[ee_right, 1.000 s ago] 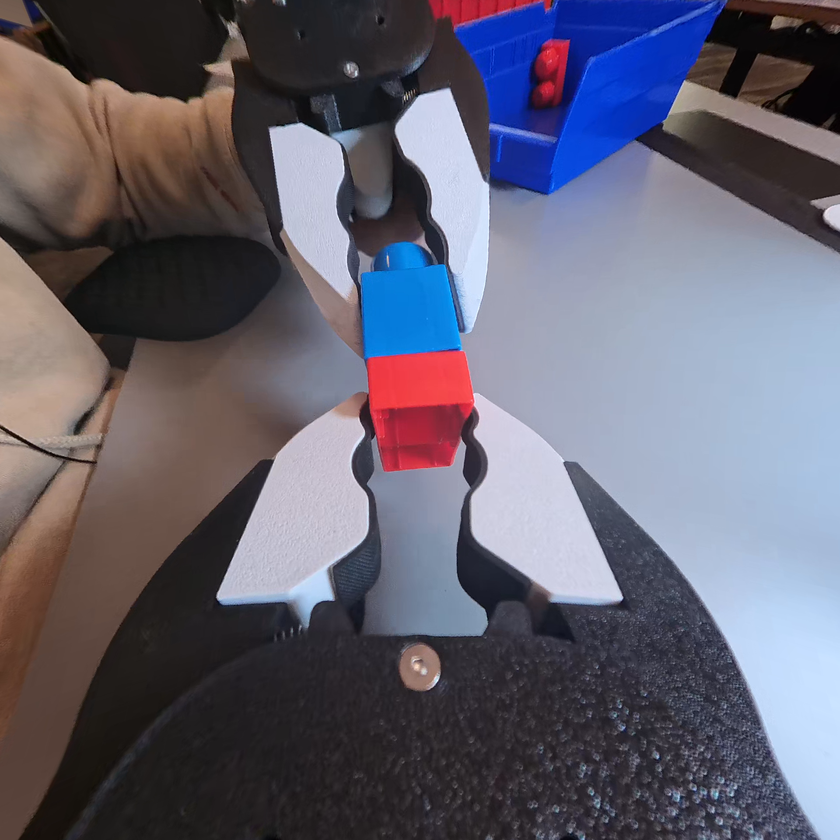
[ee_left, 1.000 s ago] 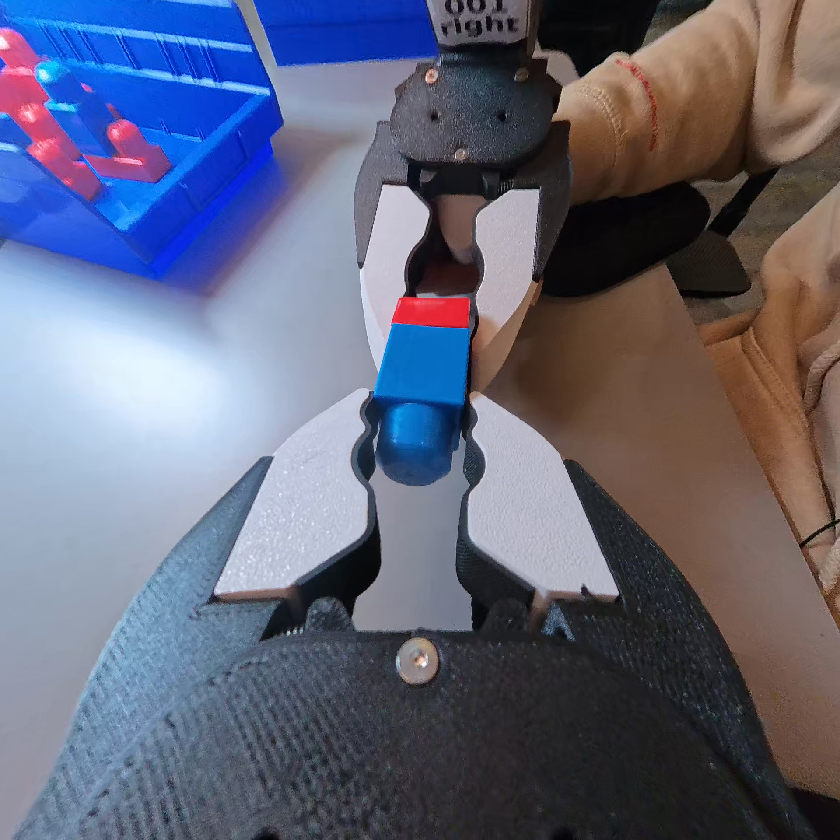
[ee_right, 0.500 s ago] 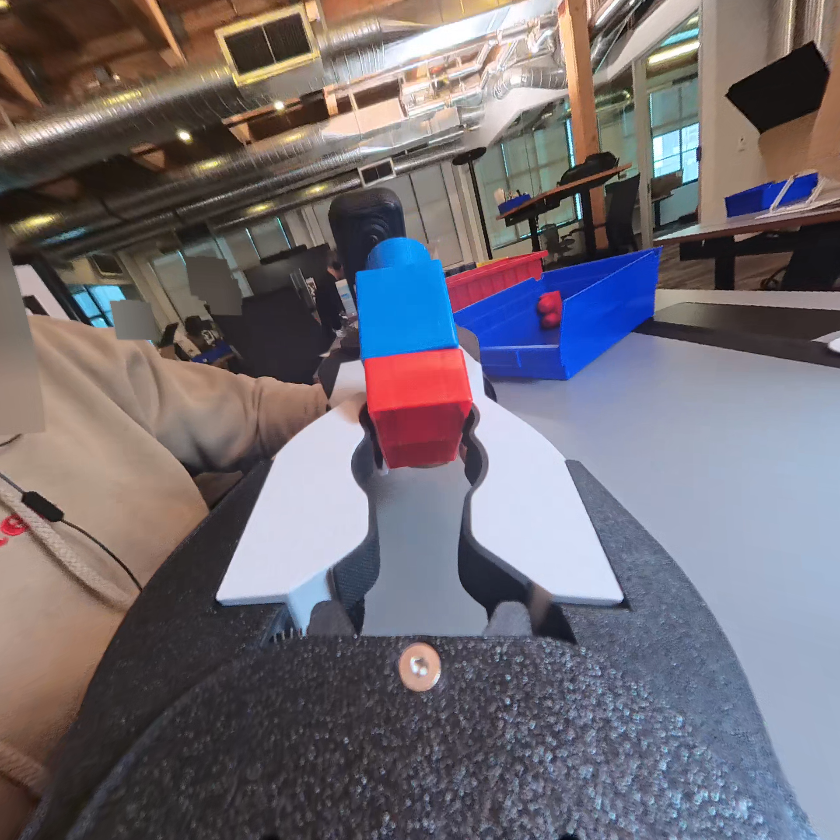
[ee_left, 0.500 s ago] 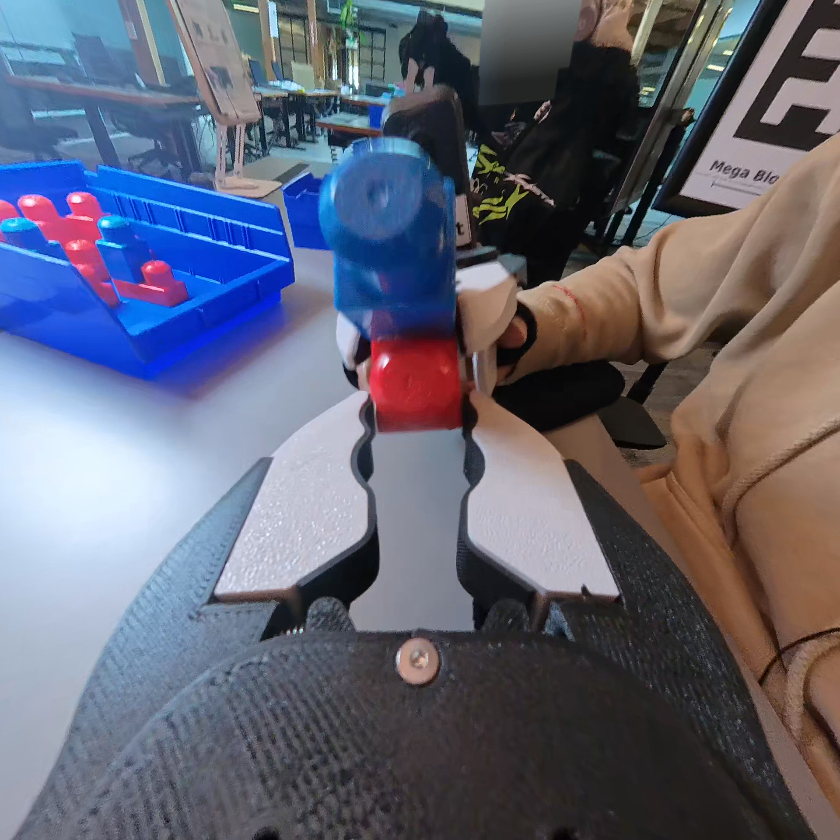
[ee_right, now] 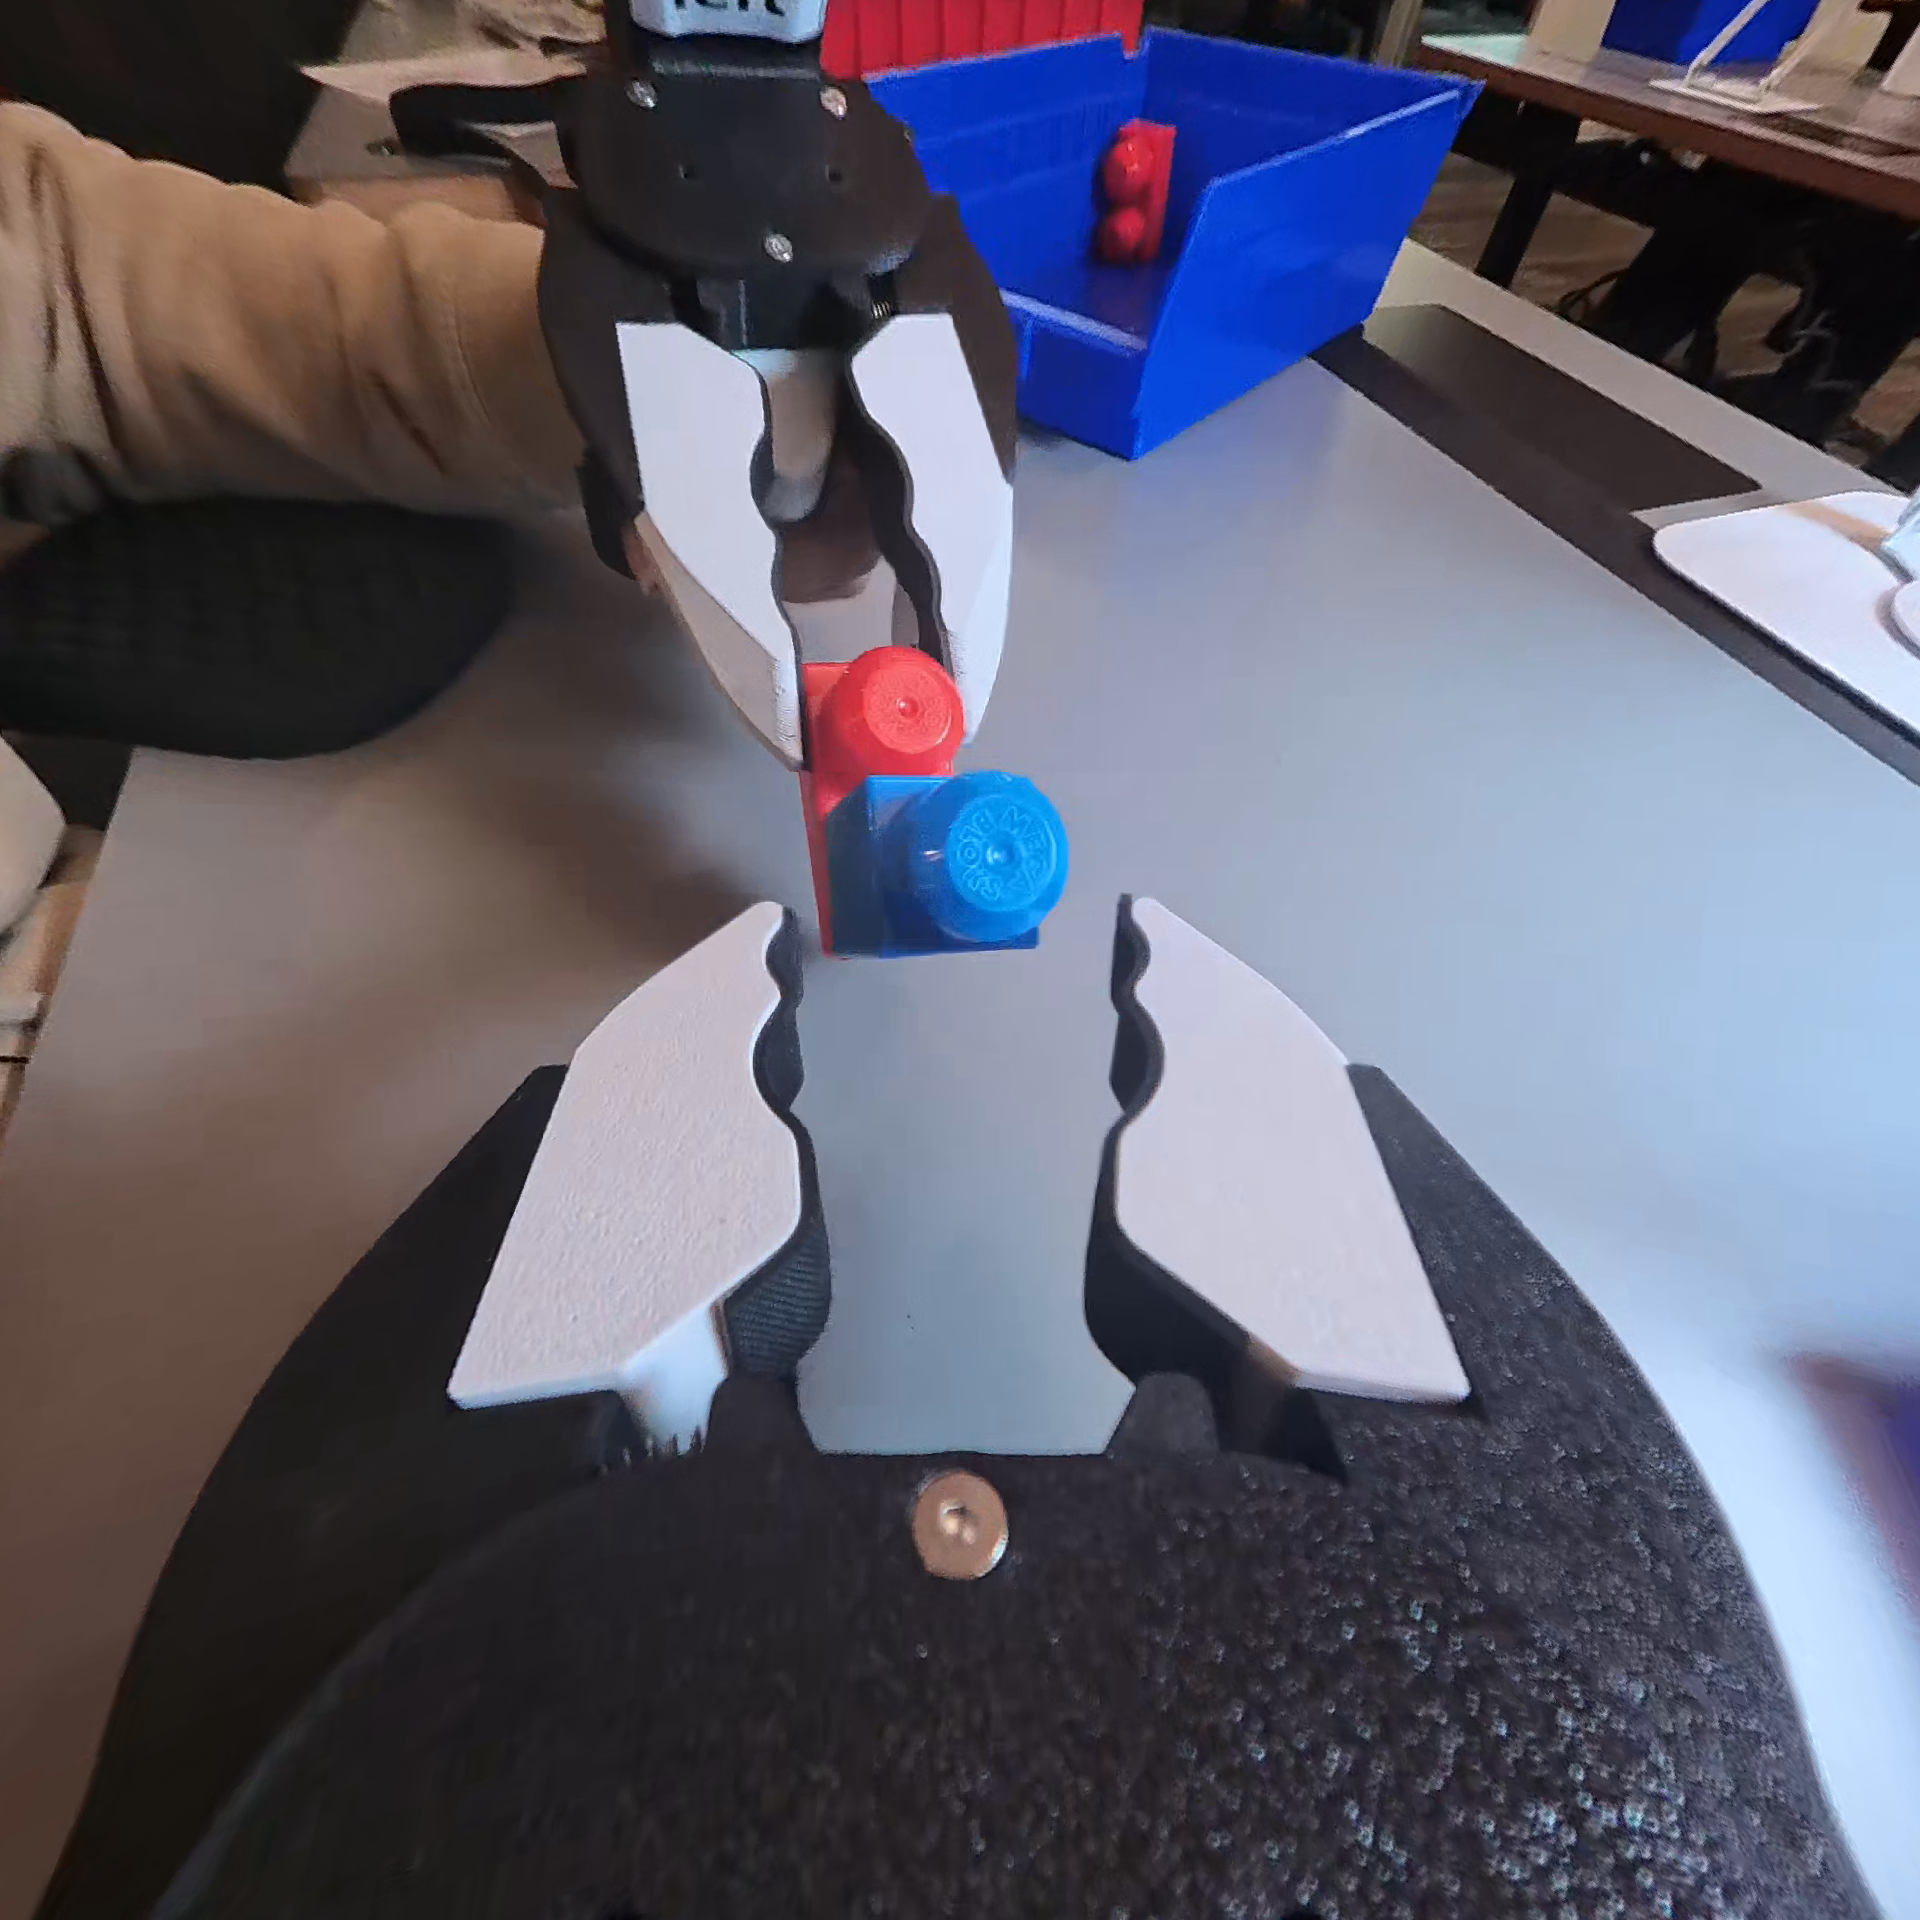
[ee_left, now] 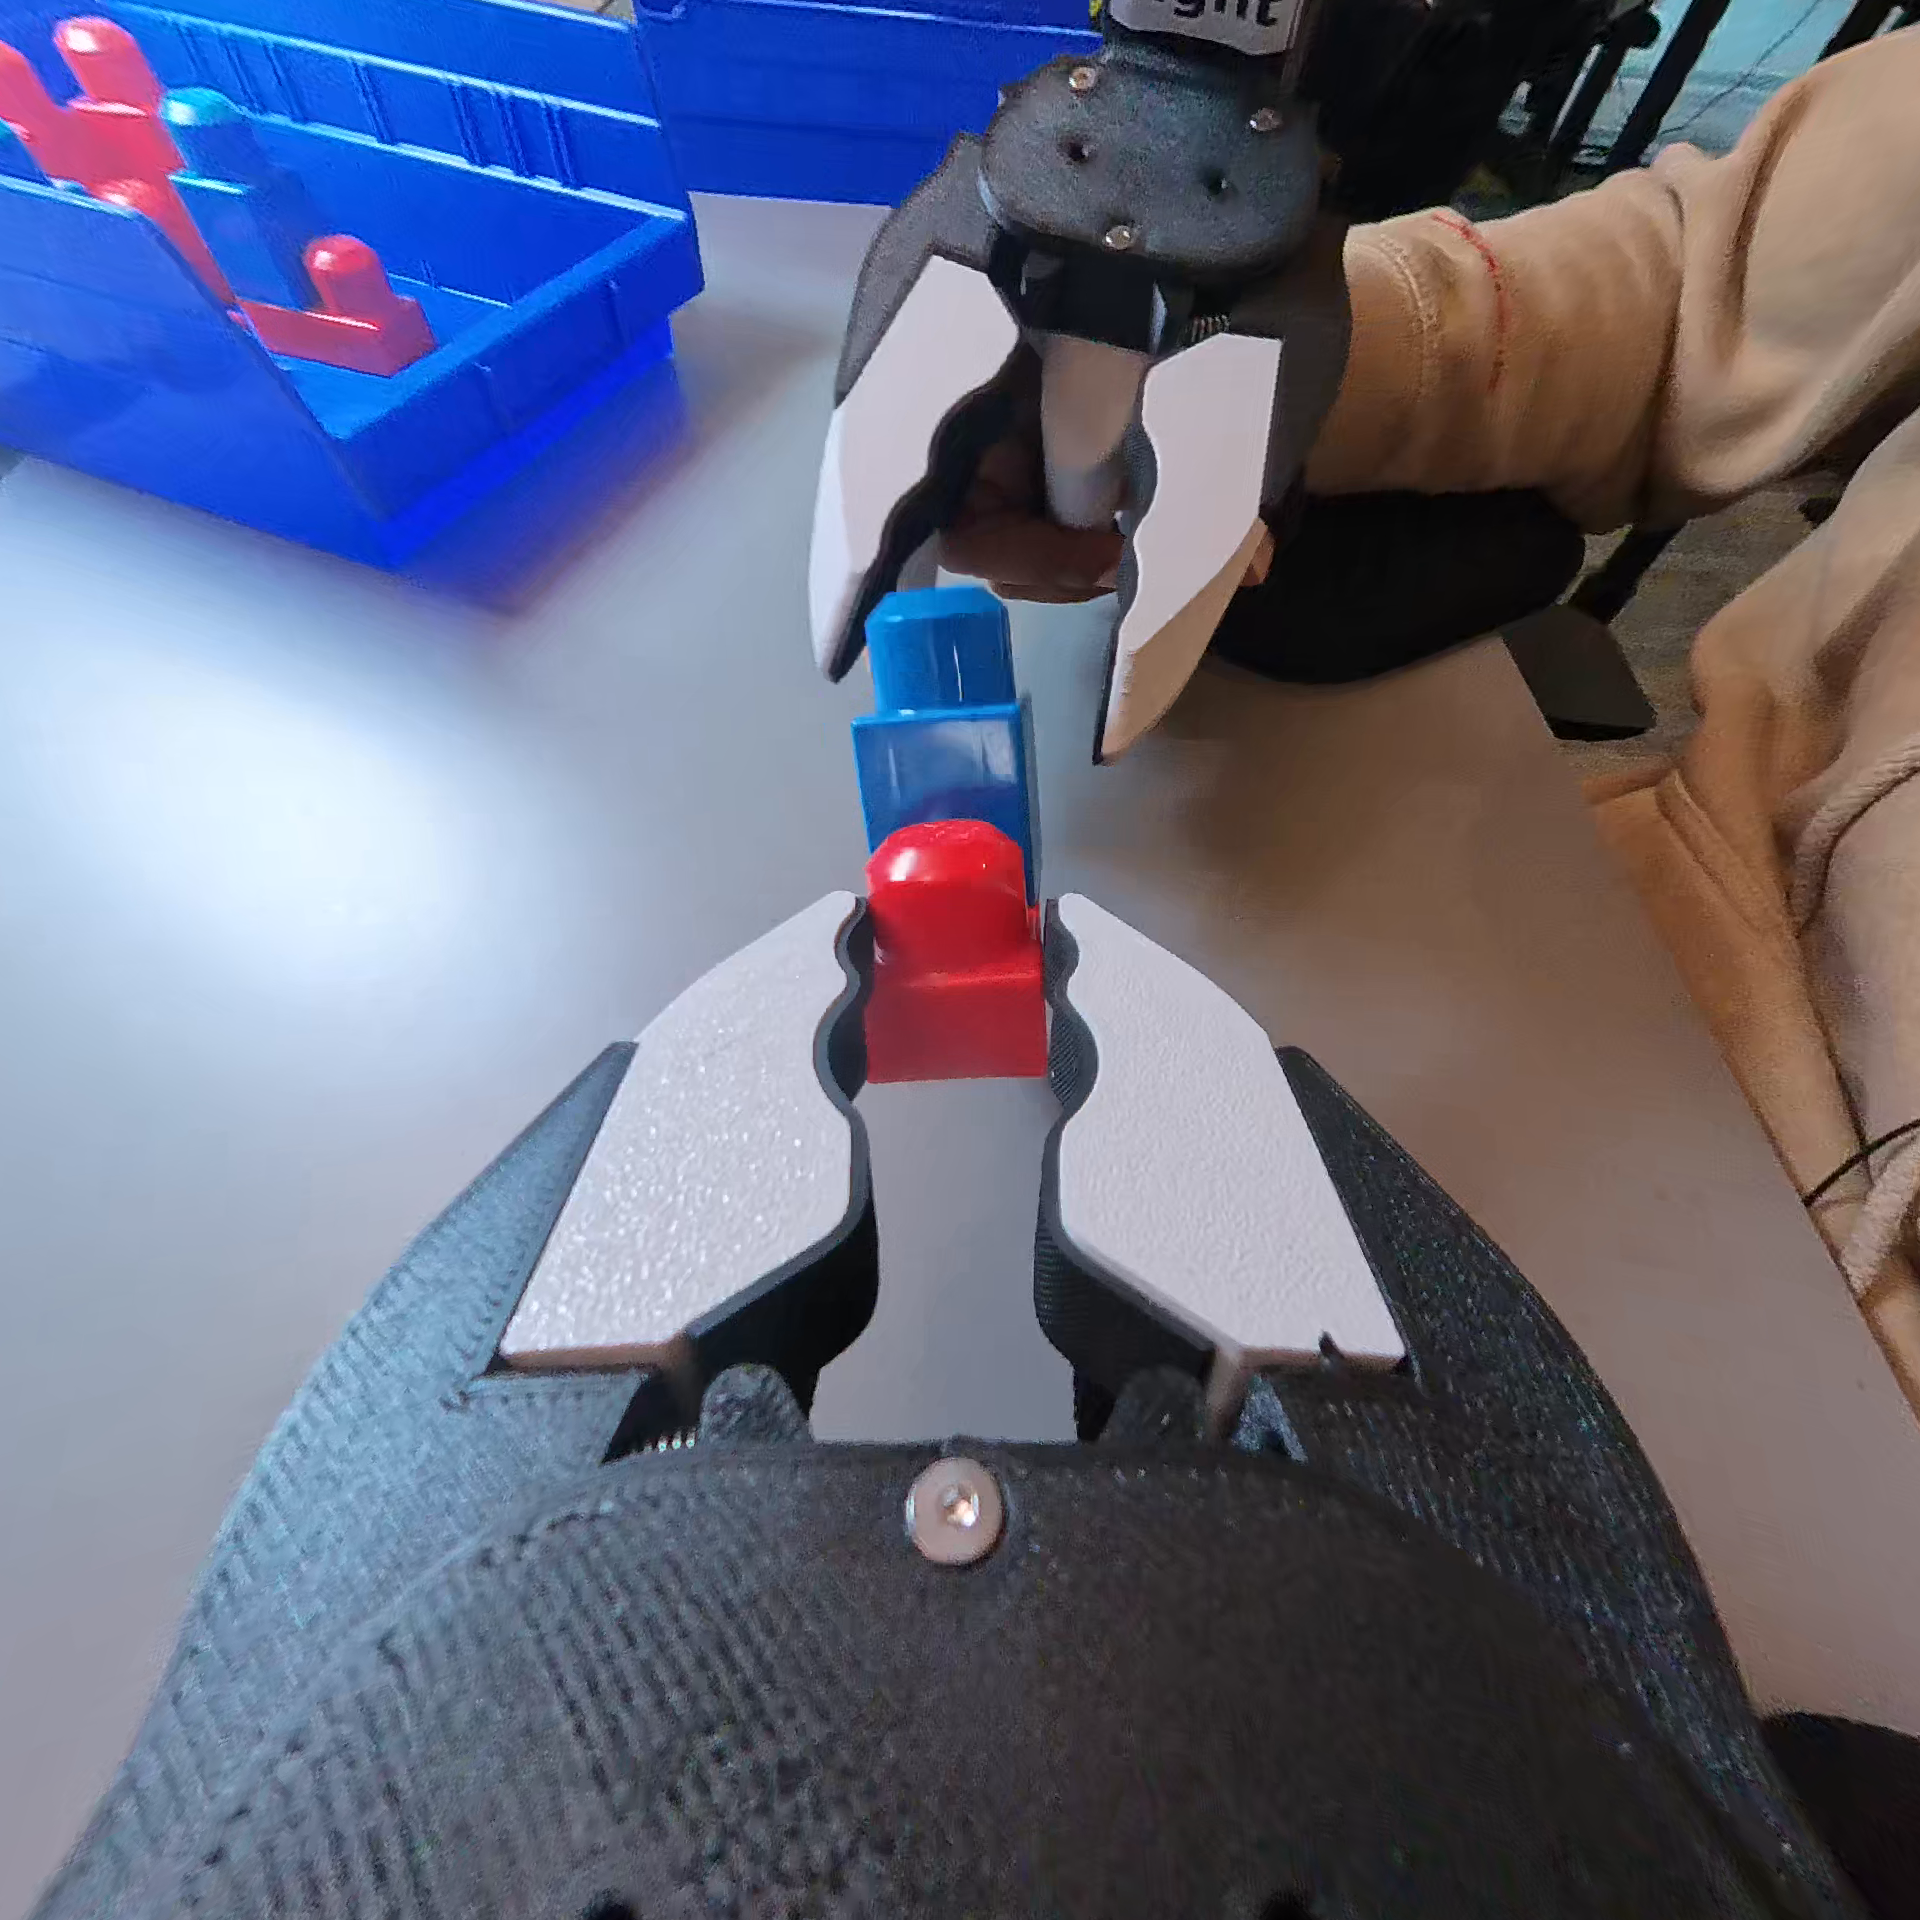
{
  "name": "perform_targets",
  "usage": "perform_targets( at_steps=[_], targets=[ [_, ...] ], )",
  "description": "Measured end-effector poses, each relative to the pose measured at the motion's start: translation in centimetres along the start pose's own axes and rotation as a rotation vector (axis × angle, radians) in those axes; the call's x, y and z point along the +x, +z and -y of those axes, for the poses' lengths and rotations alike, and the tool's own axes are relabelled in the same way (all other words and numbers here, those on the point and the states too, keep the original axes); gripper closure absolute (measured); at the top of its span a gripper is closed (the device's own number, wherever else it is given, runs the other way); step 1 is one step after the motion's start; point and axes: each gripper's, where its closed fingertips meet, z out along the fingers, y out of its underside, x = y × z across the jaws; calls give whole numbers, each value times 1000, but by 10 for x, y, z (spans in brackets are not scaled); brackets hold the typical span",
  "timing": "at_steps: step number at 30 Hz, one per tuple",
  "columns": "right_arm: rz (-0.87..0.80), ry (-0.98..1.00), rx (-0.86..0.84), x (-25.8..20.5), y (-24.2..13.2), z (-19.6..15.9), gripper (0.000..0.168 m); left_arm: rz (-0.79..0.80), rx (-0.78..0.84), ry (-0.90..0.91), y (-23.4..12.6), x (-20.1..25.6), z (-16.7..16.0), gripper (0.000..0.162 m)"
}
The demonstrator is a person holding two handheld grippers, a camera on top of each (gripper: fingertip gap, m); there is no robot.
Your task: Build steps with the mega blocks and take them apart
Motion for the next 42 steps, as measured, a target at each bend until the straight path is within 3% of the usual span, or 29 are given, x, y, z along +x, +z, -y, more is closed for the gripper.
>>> perform_targets(
  at_steps=[2,5,10,12,14,18,22,25,30,35,38,42],
  targets=[
    [-1,-3,-14,0,2,-3,109,-10,-19,26,3,4,-3,131],
    [74,3,-35,-11,3,-6,131,-30,-22,44,7,11,-2,131],
    [92,9,0,-14,-7,8,133,5,53,90,4,12,12,132],
    [46,14,47,-1,-18,21,134,116,142,87,-7,-5,29,111],
    [-95,27,105,30,-38,35,134,188,200,37,-23,-21,38,103],
    [-601,99,154,136,-110,56,134,265,327,-55,-51,-35,43,112],
    [-1107,159,-6,235,-194,46,134,352,316,-96,-61,-45,20,113],
    [-1271,260,-203,291,-223,24,134,387,321,-146,-67,-52,5,114],
    [-1299,453,-602,340,-223,-31,133,437,316,-166,-77,-64,-3,113],
    [-1218,605,-903,343,-211,-86,132,451,302,-200,-84,-68,-8,110],
    [-1185,652,-909,342,-203,-103,126,460,297,-227,-90,-69,-10,109],
    [-1240,526,-803,347,-205,-83,115,510,280,-223,-100,-75,-16,105]
  ],
)
